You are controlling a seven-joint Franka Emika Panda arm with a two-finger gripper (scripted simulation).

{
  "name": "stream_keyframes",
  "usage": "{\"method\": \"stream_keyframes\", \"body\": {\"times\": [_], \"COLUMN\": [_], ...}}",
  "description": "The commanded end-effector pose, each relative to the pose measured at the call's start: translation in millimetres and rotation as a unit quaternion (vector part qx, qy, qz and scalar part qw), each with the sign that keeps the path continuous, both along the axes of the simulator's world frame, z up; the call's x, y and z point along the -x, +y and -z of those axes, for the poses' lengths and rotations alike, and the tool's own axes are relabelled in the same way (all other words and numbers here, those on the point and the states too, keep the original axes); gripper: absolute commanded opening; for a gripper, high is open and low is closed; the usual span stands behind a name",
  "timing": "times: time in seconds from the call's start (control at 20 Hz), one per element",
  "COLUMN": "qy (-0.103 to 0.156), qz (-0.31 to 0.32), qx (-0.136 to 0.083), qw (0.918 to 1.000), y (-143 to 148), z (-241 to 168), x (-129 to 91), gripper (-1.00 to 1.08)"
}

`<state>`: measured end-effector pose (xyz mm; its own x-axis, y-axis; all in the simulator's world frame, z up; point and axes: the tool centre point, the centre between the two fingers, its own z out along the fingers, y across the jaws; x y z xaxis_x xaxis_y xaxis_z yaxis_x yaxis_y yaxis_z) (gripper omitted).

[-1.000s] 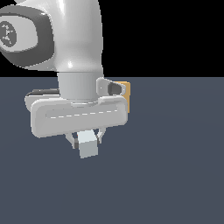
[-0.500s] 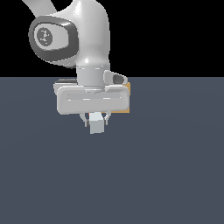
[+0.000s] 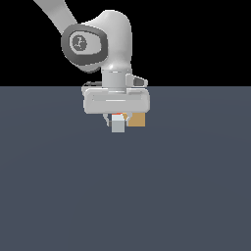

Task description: Insert the peg into the horizontal hole in a box.

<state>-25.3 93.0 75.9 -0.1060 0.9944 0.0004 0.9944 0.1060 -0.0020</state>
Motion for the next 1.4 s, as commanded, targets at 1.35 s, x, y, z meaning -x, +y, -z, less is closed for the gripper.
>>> {"method": "stream_keyframes", "body": {"times": [1.35], "qy": [-0.001], "qz": [0.042], "qx": [0.0], "qw": [0.9991], "y": [49.6], "z": [-11.4], "x": [-26.3], "gripper": [-1.0]}}
